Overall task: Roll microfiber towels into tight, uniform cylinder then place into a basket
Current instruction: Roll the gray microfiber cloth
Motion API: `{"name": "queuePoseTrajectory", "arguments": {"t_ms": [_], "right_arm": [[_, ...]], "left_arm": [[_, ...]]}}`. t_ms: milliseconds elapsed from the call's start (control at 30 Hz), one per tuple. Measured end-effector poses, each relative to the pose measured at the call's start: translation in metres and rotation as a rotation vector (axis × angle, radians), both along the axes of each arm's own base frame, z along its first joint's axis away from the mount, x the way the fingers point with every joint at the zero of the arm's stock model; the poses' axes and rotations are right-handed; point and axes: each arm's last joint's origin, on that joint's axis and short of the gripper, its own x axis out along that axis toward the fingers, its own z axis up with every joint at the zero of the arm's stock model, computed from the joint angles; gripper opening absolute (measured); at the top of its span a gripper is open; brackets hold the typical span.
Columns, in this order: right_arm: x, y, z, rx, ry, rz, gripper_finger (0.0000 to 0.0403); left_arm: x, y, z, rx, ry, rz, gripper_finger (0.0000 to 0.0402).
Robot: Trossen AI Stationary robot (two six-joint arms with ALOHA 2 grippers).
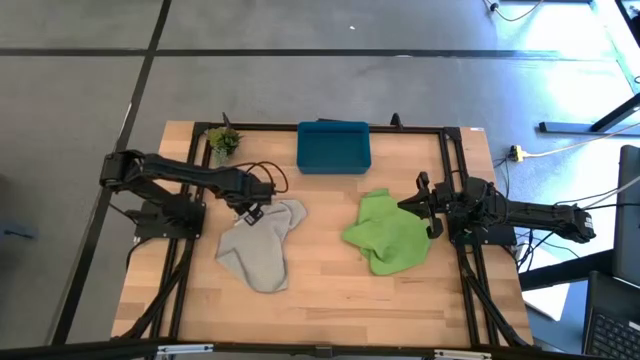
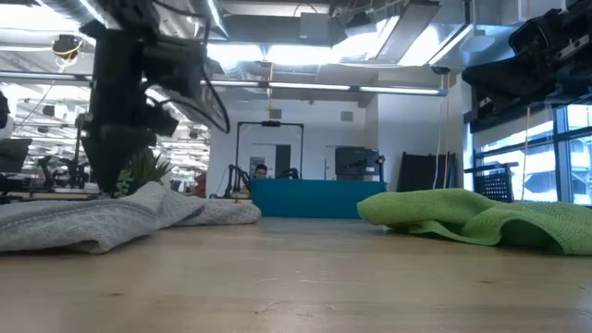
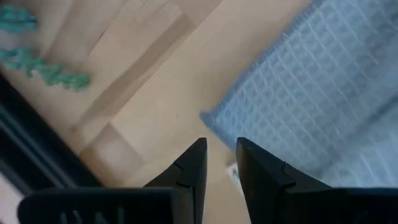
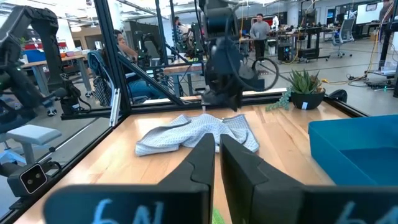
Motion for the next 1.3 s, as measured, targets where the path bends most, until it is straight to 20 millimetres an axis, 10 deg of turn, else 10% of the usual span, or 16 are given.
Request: {"name": "queuePoseTrajectory", "arguments": {"t_ms": [1067,1300], "right_arm": [[0.000,0.000,0.000,0.003,0.000,0.000,0.0028],[0.000,0.000,0.000,-0.001,0.000,0.000,0.0028]], "left_arm": [[-0.014,0.014,-0.037,-0.075,-0.093,-0.025,0.0080],[-0.012,0.014,-0.037,-0.087,-0.096,-0.100,0.0022]]}}
